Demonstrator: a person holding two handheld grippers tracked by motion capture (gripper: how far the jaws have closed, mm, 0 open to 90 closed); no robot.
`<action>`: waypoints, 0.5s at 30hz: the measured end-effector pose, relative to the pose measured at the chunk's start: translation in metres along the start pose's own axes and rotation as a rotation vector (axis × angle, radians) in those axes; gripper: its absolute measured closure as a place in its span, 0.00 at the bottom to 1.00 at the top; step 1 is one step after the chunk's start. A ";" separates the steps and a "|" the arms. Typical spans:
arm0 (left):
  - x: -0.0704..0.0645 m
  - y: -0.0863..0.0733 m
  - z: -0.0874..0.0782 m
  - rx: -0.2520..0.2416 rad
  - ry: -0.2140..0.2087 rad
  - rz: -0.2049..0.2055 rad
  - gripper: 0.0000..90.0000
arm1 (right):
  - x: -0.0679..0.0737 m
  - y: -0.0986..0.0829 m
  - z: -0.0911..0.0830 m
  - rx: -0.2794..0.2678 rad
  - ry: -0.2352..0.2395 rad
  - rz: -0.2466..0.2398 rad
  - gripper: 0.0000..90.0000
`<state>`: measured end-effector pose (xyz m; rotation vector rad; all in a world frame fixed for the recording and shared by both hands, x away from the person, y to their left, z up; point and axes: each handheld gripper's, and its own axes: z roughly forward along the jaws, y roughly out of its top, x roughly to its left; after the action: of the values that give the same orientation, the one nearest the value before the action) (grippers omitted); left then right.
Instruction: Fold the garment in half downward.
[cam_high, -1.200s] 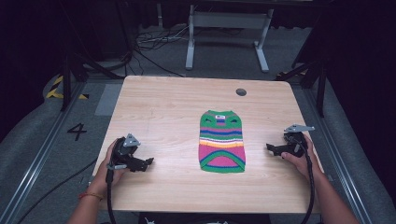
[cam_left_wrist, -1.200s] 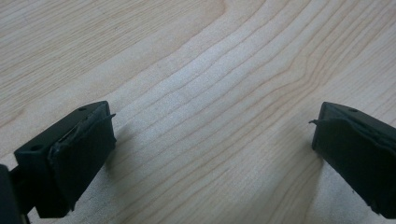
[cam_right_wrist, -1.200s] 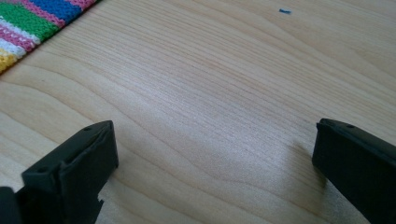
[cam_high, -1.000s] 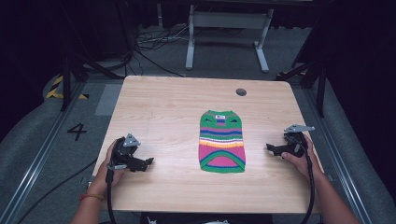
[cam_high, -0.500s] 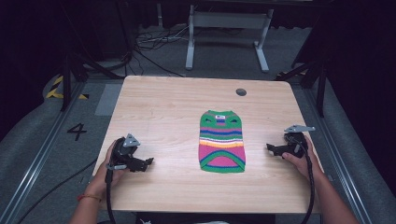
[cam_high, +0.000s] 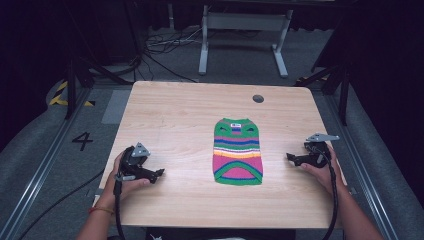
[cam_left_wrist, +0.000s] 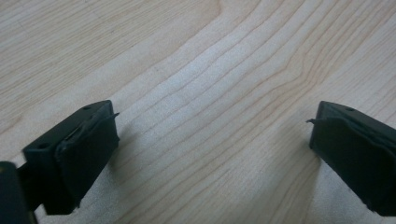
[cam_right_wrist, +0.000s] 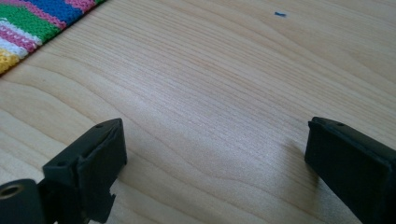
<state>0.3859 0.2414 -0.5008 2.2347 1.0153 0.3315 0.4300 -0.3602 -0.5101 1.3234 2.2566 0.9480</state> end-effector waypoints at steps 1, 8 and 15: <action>0.001 0.001 0.000 0.001 -0.001 0.004 0.11 | 0.000 0.000 0.000 -0.001 0.001 -0.001 0.07; -0.002 0.013 0.003 0.001 -0.028 0.040 0.28 | 0.001 0.001 -0.003 -0.008 0.015 -0.014 0.24; -0.007 0.025 0.000 -0.004 -0.023 0.081 0.27 | 0.006 0.005 -0.011 -0.015 0.039 -0.049 0.35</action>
<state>0.3957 0.2240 -0.4836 2.2752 0.9136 0.3421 0.4235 -0.3571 -0.4990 1.2481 2.2949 0.9800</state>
